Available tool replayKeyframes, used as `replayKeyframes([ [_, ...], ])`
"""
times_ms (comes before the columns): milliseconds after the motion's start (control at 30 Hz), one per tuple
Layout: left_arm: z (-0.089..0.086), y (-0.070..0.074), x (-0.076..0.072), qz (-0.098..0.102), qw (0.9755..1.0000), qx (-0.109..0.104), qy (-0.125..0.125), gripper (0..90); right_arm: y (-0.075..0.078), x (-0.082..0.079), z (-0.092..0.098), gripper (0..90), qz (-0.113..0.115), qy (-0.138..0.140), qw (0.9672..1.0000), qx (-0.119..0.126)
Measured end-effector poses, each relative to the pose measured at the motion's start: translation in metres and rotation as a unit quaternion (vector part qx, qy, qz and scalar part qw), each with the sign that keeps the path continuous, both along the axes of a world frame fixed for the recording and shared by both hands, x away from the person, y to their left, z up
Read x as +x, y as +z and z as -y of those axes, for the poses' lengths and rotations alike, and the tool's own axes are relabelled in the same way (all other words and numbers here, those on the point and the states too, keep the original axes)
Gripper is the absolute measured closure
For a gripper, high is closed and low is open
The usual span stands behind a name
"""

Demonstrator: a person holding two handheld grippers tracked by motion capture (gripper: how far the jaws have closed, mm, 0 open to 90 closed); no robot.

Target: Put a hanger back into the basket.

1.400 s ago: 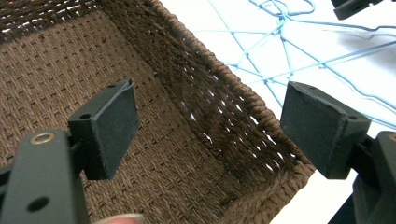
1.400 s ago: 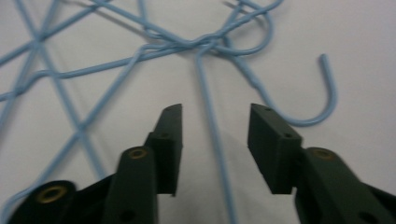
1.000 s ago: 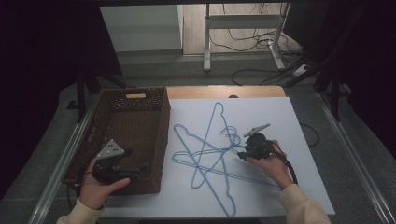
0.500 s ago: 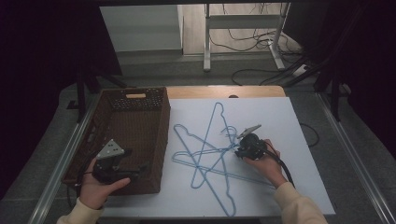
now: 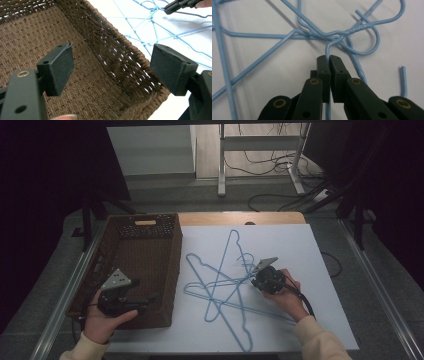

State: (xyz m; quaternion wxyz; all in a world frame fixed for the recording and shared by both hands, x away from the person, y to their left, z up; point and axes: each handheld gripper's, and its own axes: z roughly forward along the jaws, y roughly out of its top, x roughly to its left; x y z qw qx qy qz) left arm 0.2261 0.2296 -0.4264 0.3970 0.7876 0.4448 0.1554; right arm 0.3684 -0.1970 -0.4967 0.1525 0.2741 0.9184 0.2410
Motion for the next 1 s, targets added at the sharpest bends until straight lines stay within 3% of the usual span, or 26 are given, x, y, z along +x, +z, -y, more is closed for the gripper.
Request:
replayKeyframes([
  [133,0.006,0.003,0.001,0.005,0.9999,0.003,-0.010,20.3,0.007,-0.004,0.004,87.0,0.007,0.013,0.9998,0.011],
  [467,0.024,0.012,0.007,0.015,0.9992,0.007,-0.036,20.9,0.024,-0.012,0.023,87.2,-0.007,0.022,0.9979,0.061],
  [733,0.057,0.024,0.021,0.022,0.9969,0.016,-0.074,21.3,0.031,-0.020,0.032,87.2,-0.005,0.036,0.9958,0.084],
  [833,0.071,0.023,0.027,0.015,0.9954,0.021,-0.093,21.4,0.033,-0.023,0.033,87.2,-0.006,0.041,0.9954,0.087],
  [900,0.077,0.022,0.030,0.006,0.9944,0.012,-0.104,21.5,0.033,-0.024,0.034,87.2,-0.008,0.043,0.9950,0.089],
  [1000,0.082,0.017,0.035,-0.007,0.9939,0.012,-0.109,21.7,0.033,-0.025,0.036,87.2,-0.009,0.050,0.9947,0.090],
])
